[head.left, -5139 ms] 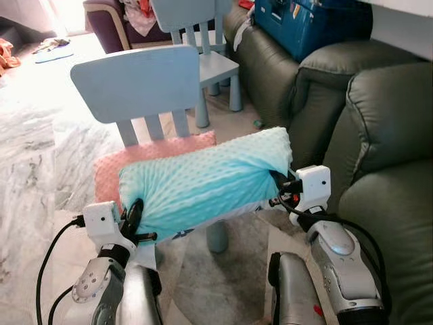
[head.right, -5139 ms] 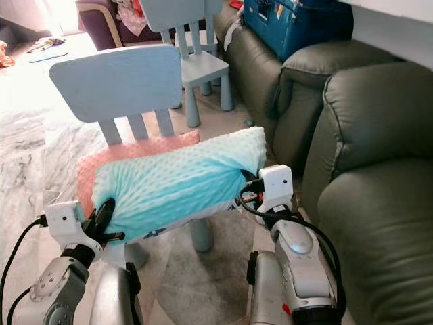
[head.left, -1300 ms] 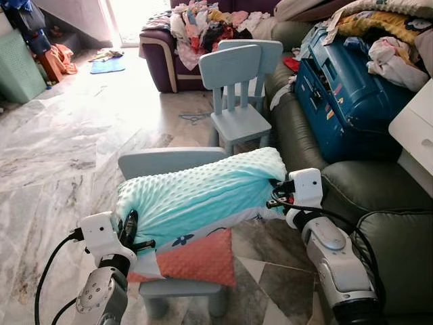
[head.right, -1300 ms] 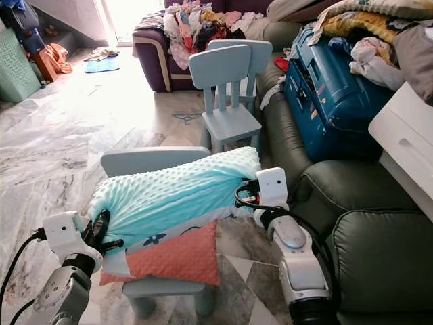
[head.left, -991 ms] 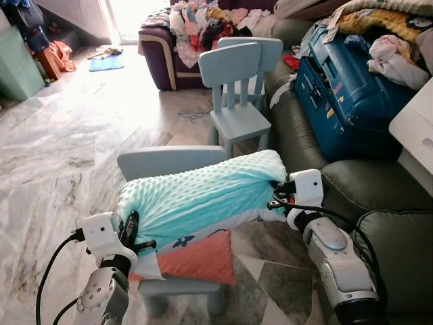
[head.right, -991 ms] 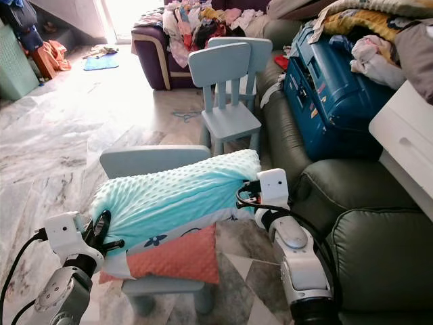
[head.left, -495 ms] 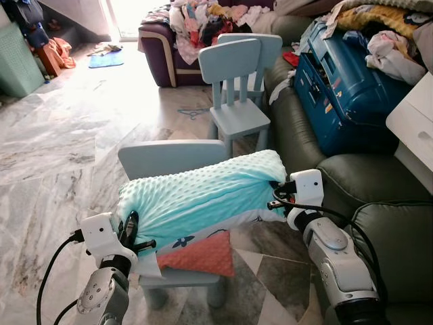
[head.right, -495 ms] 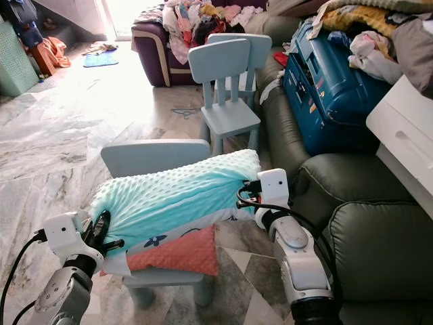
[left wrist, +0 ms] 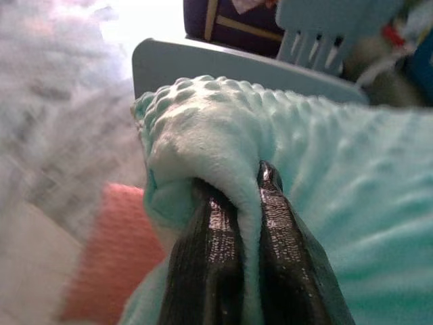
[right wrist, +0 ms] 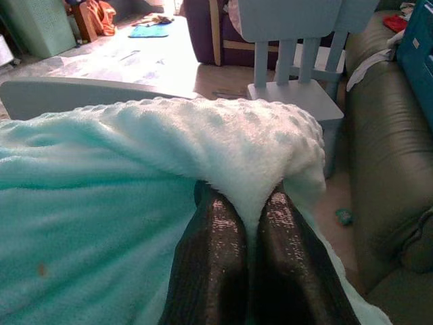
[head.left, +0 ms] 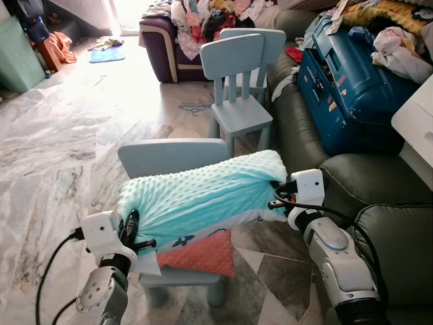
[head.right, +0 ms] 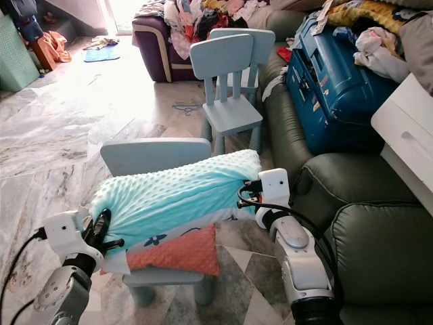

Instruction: Move the pillow to the sofa

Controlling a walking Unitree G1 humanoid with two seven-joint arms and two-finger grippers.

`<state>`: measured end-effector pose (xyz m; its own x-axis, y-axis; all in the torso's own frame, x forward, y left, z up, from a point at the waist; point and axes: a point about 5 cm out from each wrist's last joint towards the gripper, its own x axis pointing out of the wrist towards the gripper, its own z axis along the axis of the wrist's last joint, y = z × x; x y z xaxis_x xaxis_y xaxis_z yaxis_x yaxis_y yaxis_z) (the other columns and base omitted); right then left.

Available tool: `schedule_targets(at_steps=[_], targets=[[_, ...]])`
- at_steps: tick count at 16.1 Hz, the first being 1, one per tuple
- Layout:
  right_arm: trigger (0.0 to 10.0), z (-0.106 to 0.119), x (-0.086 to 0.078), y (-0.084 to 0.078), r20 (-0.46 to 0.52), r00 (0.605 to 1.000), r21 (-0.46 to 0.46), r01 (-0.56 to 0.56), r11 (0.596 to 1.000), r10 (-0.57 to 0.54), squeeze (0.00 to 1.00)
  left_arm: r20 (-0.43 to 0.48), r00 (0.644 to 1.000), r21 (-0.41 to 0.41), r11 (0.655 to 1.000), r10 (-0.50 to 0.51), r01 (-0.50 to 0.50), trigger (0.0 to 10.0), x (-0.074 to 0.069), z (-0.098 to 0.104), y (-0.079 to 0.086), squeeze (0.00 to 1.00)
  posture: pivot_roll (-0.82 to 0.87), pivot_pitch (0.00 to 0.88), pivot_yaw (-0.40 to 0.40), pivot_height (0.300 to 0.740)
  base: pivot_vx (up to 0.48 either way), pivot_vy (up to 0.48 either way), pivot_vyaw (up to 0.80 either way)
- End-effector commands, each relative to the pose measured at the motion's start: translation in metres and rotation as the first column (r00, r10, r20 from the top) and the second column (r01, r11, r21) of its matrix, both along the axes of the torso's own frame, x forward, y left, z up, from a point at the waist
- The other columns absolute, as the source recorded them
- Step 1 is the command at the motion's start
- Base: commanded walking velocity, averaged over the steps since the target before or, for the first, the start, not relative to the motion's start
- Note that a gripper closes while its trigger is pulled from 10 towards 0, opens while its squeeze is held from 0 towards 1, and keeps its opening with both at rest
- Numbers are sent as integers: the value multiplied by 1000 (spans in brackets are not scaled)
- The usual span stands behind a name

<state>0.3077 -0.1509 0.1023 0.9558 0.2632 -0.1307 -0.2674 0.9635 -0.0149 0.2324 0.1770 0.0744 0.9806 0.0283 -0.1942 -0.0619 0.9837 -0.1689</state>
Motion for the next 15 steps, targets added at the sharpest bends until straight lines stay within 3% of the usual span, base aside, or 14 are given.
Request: schedule_targets(at_steps=[1,2,3,4,5,12,15], targets=[[10000,5,1,-5,19,1000,4,25,1000,-25,0,24,998,116,992,-51,48,10000,-2,3,-4,0,-170,97,46,740,0,0,0],[10000,6,1,-5,19,1000,3,22,1000,-23,0,-15,991,279,951,-135,134,10000,-6,-4,-16,0,-168,97,46,740,0,0,0],[10000,6,1,-5,19,1000,3,22,1000,-22,0,-25,987,263,952,-157,158,10000,-7,-6,-19,0,-168,97,46,740,0,0,0],[10000,6,2,-4,19,1000,5,21,1000,-21,0,-17,995,176,979,-97,99,10000,-4,-3,-12,0,-168,98,48,740,0,0,0],[10000,6,2,-4,19,1000,7,22,1000,-22,0,-10,997,140,987,-82,82,10000,-1,1,-11,0,-167,98,48,740,0,0,0],[10000,8,4,-5,22,1000,4,21,1000,-21,0,-40,998,139,989,-48,53,10000,1,-2,-8,0,-168,92,41,740,0,0,0],[10000,9,6,-3,28,1000,3,14,1000,-14,0,9,999,83,995,-54,53,10000,-1,6,-2,0,-161,91,35,740,0,0,0]])
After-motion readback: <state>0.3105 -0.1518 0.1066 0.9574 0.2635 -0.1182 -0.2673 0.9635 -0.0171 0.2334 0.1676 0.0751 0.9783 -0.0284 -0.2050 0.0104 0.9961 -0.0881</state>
